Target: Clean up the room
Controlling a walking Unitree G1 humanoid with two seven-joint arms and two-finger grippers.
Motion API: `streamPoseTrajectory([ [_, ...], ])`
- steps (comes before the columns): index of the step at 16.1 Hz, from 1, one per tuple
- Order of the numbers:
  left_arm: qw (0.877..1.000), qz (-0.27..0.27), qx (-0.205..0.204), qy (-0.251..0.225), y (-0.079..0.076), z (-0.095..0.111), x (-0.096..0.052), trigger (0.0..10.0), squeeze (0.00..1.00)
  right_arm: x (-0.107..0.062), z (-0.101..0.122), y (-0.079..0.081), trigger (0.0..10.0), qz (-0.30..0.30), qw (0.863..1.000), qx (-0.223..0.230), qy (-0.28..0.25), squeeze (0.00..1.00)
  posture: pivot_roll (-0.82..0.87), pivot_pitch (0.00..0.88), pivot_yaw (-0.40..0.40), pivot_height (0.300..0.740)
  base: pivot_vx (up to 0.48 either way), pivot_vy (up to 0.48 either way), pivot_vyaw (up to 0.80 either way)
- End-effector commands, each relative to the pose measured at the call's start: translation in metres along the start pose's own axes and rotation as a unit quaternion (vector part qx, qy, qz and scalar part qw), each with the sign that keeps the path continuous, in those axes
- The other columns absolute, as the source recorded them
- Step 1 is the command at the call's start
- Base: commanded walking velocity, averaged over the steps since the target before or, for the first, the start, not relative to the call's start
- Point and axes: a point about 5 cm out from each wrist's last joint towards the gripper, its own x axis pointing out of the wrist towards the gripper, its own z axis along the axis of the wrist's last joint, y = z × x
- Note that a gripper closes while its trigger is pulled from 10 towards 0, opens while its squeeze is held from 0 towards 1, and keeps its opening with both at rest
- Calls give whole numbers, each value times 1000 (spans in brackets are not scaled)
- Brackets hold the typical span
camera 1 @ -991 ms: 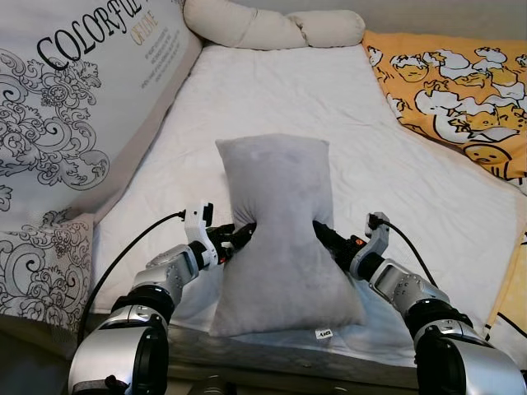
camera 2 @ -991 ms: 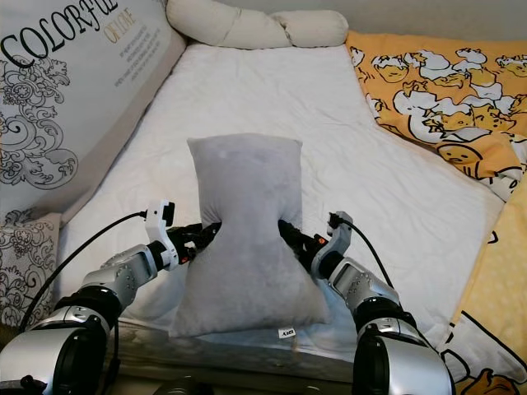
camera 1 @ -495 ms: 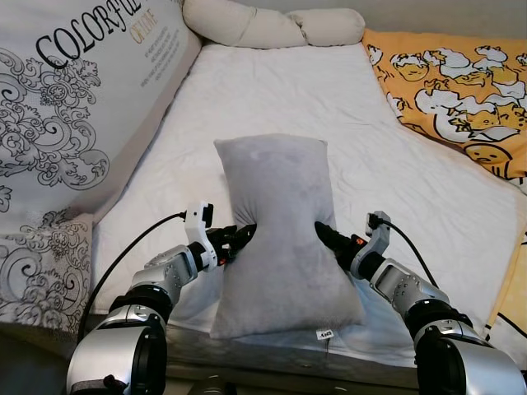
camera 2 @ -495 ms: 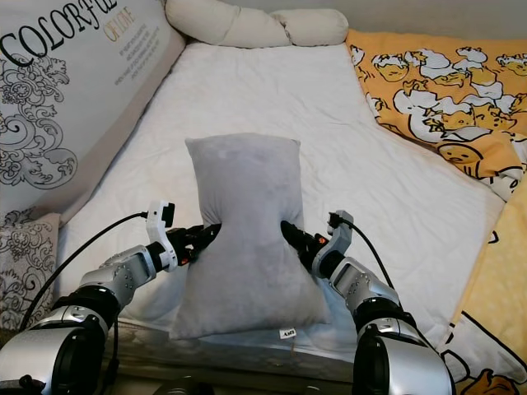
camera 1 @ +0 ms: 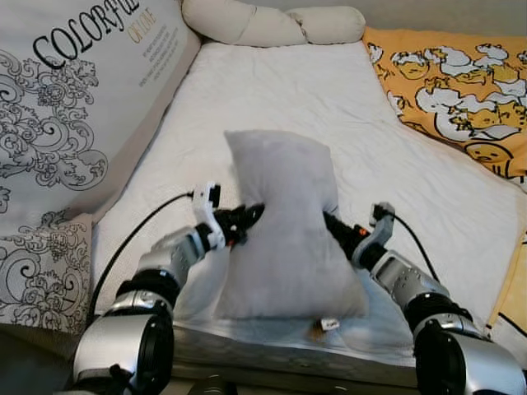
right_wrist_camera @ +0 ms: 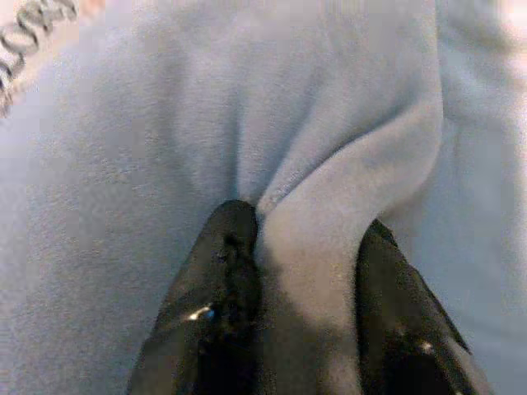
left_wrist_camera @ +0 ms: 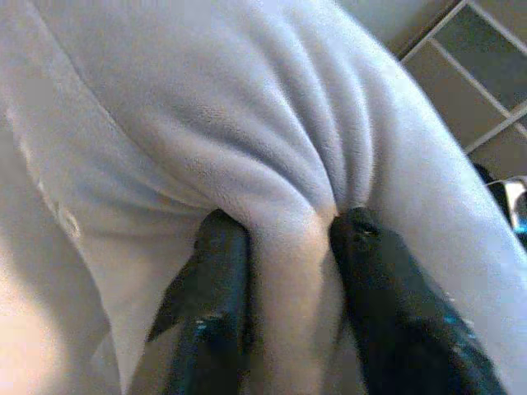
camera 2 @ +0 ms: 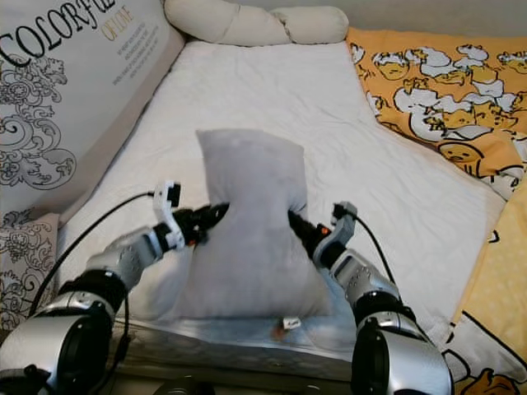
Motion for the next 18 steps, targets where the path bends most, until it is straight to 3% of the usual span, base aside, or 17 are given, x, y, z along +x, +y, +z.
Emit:
streamPoseTrajectory([
  [1, 999, -41, 15, -22, -15, 19, 13, 0, 0, 14, 22, 22, 0, 42, 998, -15, -48, 0, -65, 0, 66, 740, 0, 0, 0],
  [3, 997, -59, 24, -45, -24, 35, 19, 0, 0, 20, 45, 38, 0, 72, 991, -24, -111, 0, -68, 0, 74, 740, 0, 0, 0],
  [6, 994, -59, 63, -63, -30, 51, 22, 0, 0, 20, 62, 53, 0, 102, 982, -39, -153, 0, -65, 0, 84, 740, 0, 0, 0],
  [8, 992, -53, 82, -76, -32, 60, 20, 0, 0, 16, 65, 54, 0, 104, 979, -47, -168, 0, -62, 0, 88, 740, 0, 0, 0],
  [12, 987, -19, 133, -92, -34, 64, 12, 0, 0, 1, 55, 46, 0, 79, 980, -66, -171, 0, -57, 0, 85, 740, 0, 0, 0],
  [14, 982, 11, 172, -72, -33, 56, 9, 0, 0, -6, 45, 47, 0, 78, 981, -76, -161, 0, -84, 0, 103, 740, 0, 0, 0],
  [17, 980, 55, 176, -76, -34, 51, 14, 0, 0, -12, 40, 42, 0, 40, 979, -99, -175, 0, -92, 0, 121, 740, 0, 0, 0],
  [18, 973, 78, 208, -71, -33, 51, 14, 2157, 0, -14, 41, 42, 0, 32, 978, -95, -184, 0, -81, 0, 114, 740, 0, 0, 0],
])
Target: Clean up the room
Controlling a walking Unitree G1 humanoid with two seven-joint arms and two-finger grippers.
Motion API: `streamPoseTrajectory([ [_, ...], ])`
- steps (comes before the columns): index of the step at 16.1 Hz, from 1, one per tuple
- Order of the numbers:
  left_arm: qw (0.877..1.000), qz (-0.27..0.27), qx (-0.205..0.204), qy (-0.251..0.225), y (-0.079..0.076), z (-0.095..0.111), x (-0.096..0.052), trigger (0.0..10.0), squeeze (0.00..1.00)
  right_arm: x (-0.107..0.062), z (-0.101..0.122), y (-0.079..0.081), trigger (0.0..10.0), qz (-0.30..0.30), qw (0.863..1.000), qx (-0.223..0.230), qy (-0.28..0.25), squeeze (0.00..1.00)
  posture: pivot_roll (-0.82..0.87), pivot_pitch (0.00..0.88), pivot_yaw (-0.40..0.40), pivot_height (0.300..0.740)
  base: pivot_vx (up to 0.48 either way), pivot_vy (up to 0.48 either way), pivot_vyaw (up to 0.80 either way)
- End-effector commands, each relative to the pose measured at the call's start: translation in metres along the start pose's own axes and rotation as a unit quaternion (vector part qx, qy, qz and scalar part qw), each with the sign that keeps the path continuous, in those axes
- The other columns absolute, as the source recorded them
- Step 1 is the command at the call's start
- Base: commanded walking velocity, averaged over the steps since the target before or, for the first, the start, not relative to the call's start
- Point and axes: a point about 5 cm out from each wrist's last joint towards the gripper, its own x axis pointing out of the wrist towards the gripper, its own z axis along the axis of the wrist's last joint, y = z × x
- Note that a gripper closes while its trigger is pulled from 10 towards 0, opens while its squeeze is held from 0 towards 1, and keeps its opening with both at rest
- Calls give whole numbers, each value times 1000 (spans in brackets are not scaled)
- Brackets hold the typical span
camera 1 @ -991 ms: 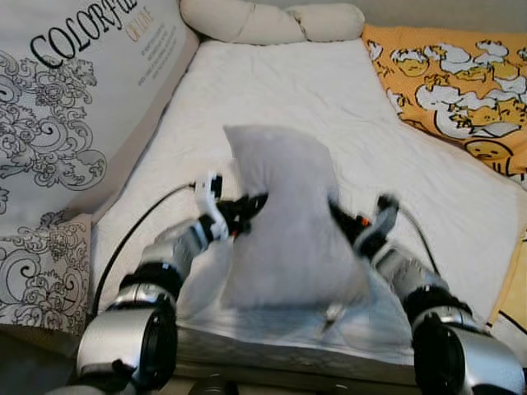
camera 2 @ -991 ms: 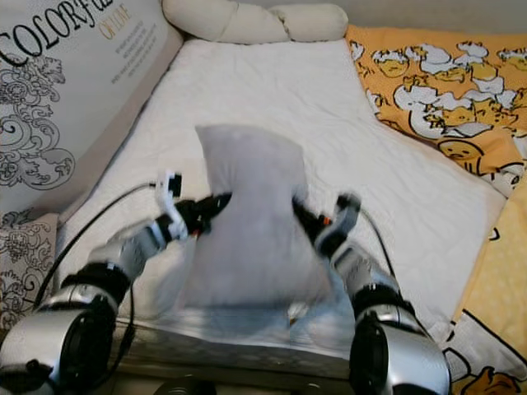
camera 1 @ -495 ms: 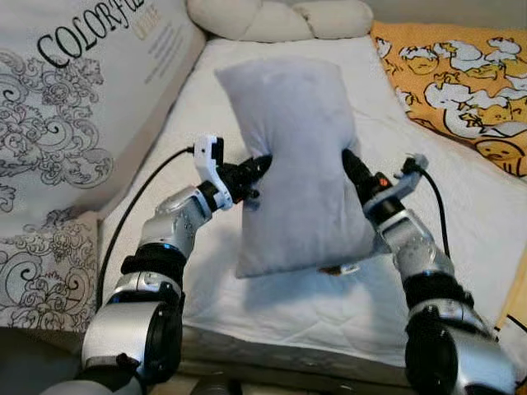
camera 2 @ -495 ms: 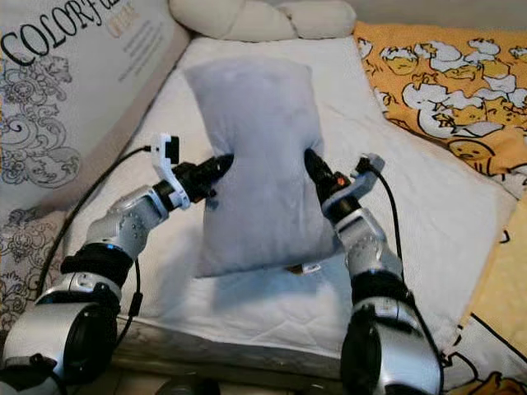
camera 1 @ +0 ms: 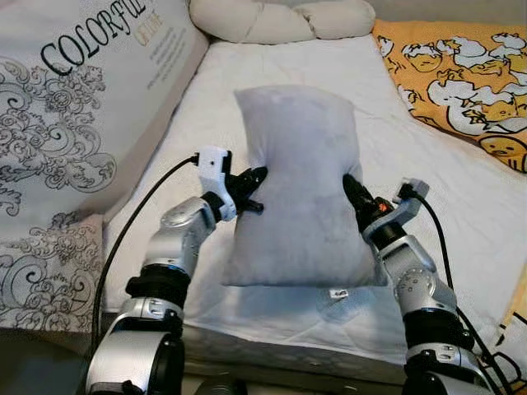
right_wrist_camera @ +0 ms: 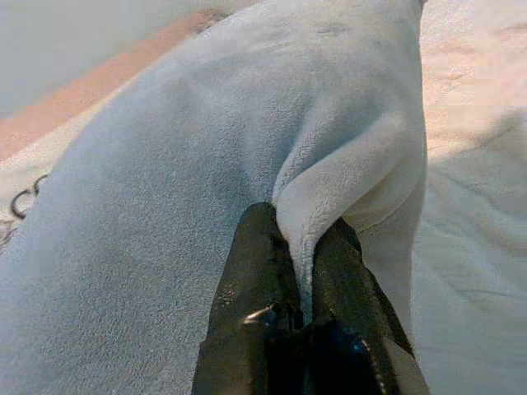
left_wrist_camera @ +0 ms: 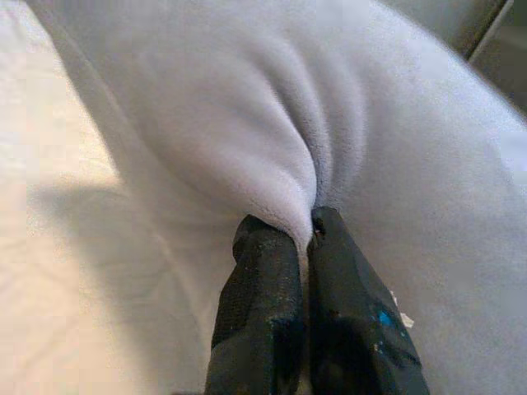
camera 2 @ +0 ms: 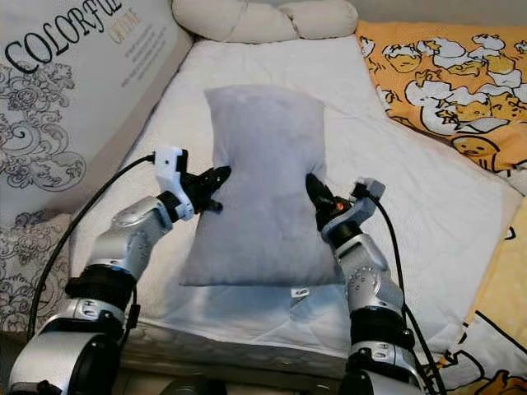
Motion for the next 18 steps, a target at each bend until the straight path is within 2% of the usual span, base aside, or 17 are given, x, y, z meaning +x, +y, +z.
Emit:
streamPoseTrajectory([
  [1, 998, 11, 53, -8, -2, 9, 2, 2157, 0, 3, 7, 8, 0, 10, 1000, -10, -22, 0, -80, 0, 114, 740, 0, 0, 0],
  [2, 996, 41, 76, 0, 1, 9, 1, 10000, 0, 1, 10, 7, 0, -10, 999, -18, -39, 0, -80, 0, 121, 740, 0, 0, 0],
  [4, 992, 71, 99, -24, 6, 16, -4, 10000, 0, -4, 15, 4, 0, -53, 996, -40, -66, 0, -86, 0, 129, 740, 0, 0, 0],
  [5, 992, 76, 96, -36, 8, 19, -6, 10000, 0, -6, 17, 2, 0, -76, 993, -55, -70, 0, -97, 0, 138, 740, 0, 0, 0],
  [6, 991, 80, 103, -19, 10, 13, -10, 10000, 0, -8, 12, 1, 10000, -90, 993, -72, -37, 0, -103, 0, 139, 740, 0, 0, 0],
  [8, 989, 81, 120, -9, 10, 11, -11, 10000, 0, -8, 6, 2, 10000, -93, 992, -81, -10, 0, -106, 0, 139, 740, 0, 0, 0],
  [10, 988, 89, 122, -14, 10, 13, -10, 10000, 0, -9, 2, 4, 10000, -92, 990, -110, 5, 0, -107, 0, 126, 740, 0, 242, 0],
  [11, 988, 90, 127, -18, 10, 15, -9, 10000, 0, -8, 2, 4, 10000, -97, 990, -99, 6, 0, -100, 0, 109, 740, 0, 244, 0],
  [16, 987, 94, 130, -24, 10, 18, -8, 10000, 0, -7, 2, 5, 10000, -98, 990, -103, 7, 0, -96, 0, 102, 740, 0, 244, -525],
  [18, 985, 105, 134, -17, 13, 15, -16, 10000, 0, -4, -3, 9, 10000, -85, 990, -112, 22, 0, -56, 0, 81, 740, 0, 247, 0],
])
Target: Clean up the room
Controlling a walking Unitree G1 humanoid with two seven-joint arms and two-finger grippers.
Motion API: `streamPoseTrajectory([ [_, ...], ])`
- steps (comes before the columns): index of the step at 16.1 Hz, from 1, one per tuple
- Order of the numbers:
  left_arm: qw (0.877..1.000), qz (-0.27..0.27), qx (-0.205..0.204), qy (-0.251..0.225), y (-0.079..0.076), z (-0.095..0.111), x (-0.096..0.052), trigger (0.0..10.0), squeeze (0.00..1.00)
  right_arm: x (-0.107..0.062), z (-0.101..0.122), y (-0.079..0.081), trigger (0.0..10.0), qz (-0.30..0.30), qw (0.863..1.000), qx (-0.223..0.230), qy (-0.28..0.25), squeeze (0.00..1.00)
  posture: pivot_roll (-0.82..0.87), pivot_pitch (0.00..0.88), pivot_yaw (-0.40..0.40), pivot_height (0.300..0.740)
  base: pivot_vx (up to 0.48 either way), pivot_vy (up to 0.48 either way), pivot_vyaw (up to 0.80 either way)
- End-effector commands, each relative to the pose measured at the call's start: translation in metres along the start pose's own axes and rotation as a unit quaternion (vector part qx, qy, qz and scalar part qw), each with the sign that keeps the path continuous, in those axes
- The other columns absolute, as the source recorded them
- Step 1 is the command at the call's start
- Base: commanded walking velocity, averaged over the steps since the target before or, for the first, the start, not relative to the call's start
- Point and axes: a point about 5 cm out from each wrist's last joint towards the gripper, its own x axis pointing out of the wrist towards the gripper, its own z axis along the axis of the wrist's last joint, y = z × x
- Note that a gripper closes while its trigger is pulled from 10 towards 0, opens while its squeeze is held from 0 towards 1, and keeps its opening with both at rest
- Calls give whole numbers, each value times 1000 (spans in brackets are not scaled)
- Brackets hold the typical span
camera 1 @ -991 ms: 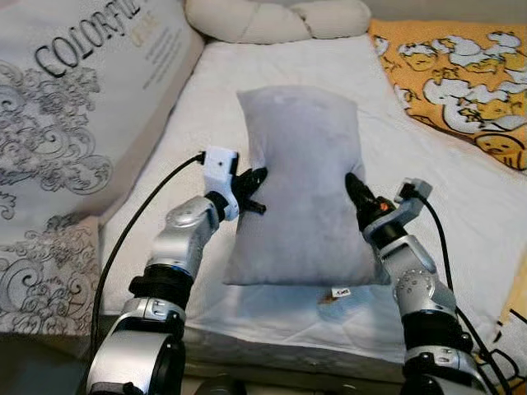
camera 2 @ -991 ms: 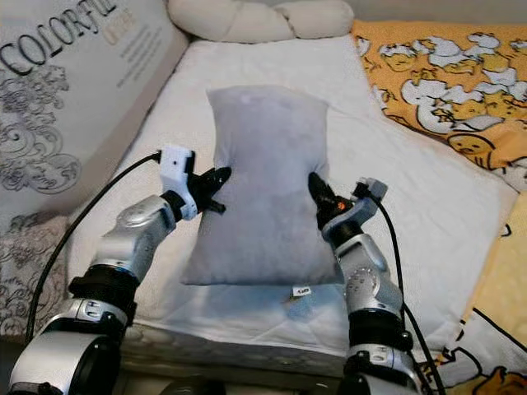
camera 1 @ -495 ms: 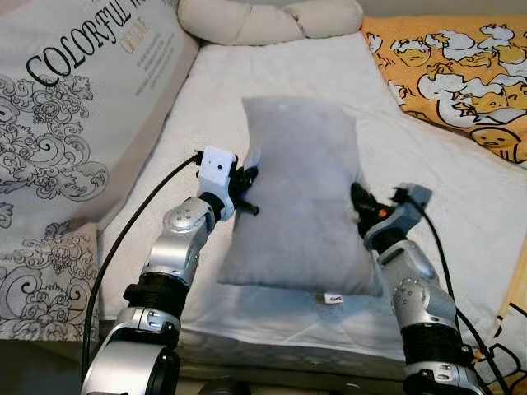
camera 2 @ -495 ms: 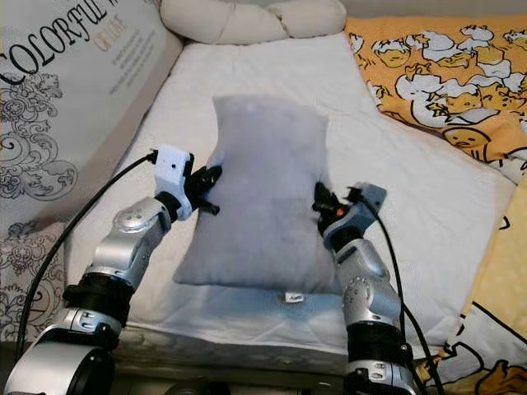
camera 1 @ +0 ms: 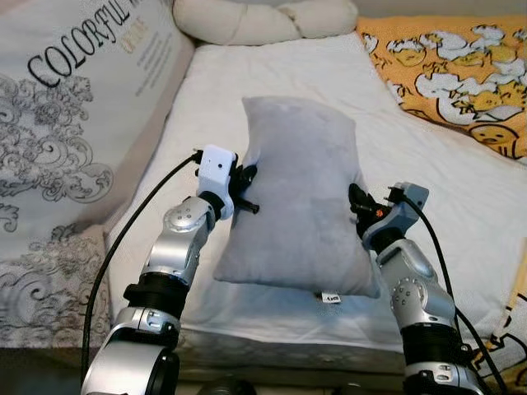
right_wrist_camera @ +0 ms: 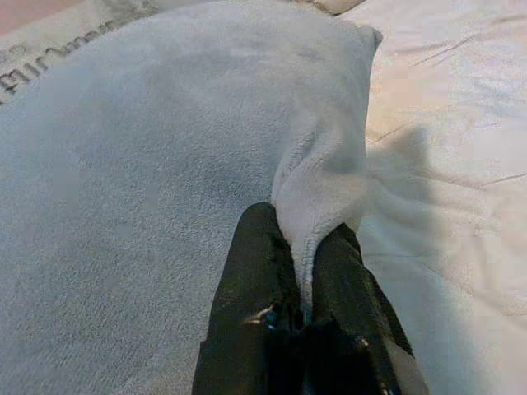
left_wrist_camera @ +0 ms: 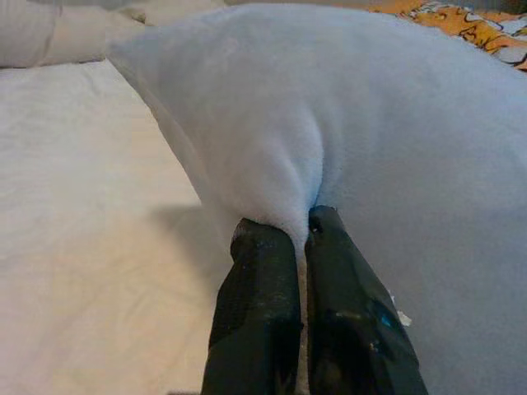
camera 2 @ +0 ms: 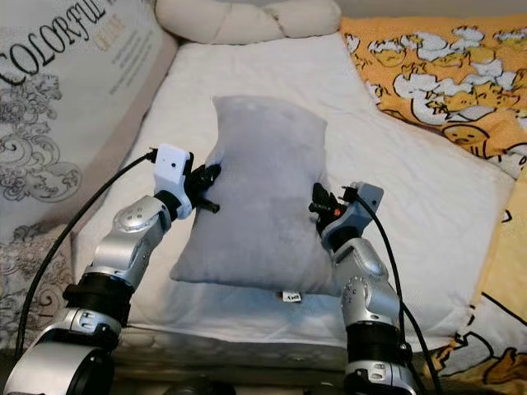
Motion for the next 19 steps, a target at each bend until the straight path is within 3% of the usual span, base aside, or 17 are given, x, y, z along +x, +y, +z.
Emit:
streamPoseTrajectory([
  [1, 999, 27, 19, -10, 13, 7, -6, 10000, 0, 3, 3, 5, 10000, 7, 1000, -2, -1, 0, -50, 0, 86, 740, 0, 251, 0],
  [4, 999, 27, 25, -4, 15, 8, -6, 10000, 0, 3, 3, 6, 10000, -2, 1000, 3, -5, 0, -55, 0, 103, 740, 0, 247, -800],
  [17, 999, 19, 32, -3, 13, 11, -2, 10000, 0, 8, -3, 5, 10000, -14, 1000, -10, 20, 0, -49, 0, 97, 740, 0, 248, 0],
  [19, 999, 15, 31, 2, 12, 9, -2, 10000, 0, 5, -4, 7, 10000, -19, 1000, -5, 16, 0, -74, 0, 118, 740, 0, 247, -800],
])
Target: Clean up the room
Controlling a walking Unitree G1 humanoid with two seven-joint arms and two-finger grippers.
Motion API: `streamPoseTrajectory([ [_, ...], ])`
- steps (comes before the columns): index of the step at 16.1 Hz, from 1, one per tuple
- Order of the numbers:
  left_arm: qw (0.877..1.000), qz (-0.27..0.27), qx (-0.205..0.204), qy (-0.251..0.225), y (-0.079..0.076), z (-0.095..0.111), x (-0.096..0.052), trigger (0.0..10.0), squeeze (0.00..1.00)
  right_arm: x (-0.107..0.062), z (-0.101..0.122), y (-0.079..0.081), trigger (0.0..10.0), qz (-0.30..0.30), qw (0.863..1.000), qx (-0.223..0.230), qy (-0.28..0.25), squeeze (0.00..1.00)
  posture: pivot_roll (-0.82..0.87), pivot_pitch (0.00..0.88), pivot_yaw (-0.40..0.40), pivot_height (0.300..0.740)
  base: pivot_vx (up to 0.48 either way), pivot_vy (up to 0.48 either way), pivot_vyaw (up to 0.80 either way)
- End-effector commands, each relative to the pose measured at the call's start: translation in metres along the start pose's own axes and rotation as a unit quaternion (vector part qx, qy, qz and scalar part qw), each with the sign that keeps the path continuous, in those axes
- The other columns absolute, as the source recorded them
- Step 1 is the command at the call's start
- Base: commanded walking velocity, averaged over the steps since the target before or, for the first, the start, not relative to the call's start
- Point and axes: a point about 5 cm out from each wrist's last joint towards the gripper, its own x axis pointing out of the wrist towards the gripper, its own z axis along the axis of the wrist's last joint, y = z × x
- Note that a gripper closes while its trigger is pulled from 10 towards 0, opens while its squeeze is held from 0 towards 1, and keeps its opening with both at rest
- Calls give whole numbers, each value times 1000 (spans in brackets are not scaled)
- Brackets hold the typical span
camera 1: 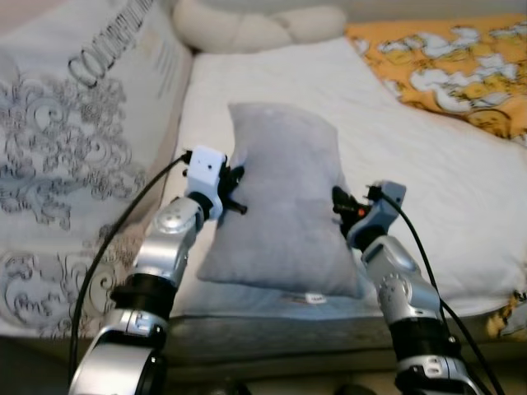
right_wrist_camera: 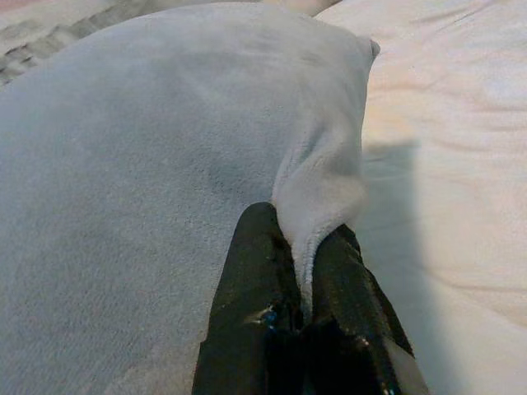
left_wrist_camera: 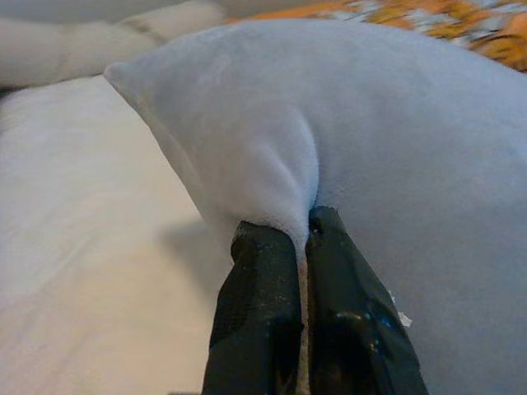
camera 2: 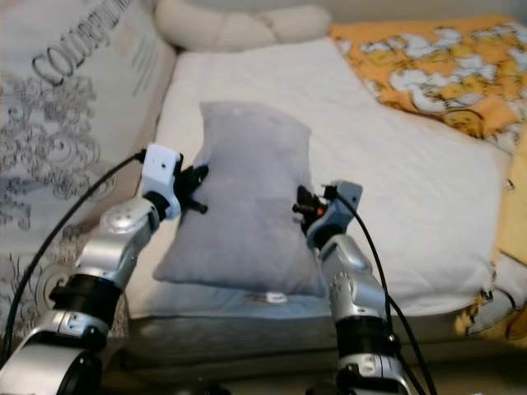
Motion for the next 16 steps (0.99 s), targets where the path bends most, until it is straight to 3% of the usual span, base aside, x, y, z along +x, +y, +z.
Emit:
streamPoseTrajectory([
  [1, 1000, -2, 11, -16, 1, 12, 3, 10000, 0, -3, 6, -3, 10000, -12, 1000, 1, -17, 0, -79, 0, 122, 740, 0, 247, -513],
  [6, 1000, -7, 8, -15, -5, 9, 5, 10000, 0, -5, 6, -5, 10000, -12, 1000, -10, -13, 0, -79, 0, 113, 740, 0, 248, 0],
  [10, 1000, 11, 4, -15, -1, 6, -1, 10000, 0, 0, 6, -1, 10000, 2, 1000, -17, -1, 0, -37, 0, 67, 740, 0, 247, 0],
  [16, 1000, 11, 4, -15, -1, 6, -1, 10000, 0, 0, 6, -1, 10000, 2, 1000, -17, -1, 0, -37, 0, 67, 740, 0, 247, 0],
])
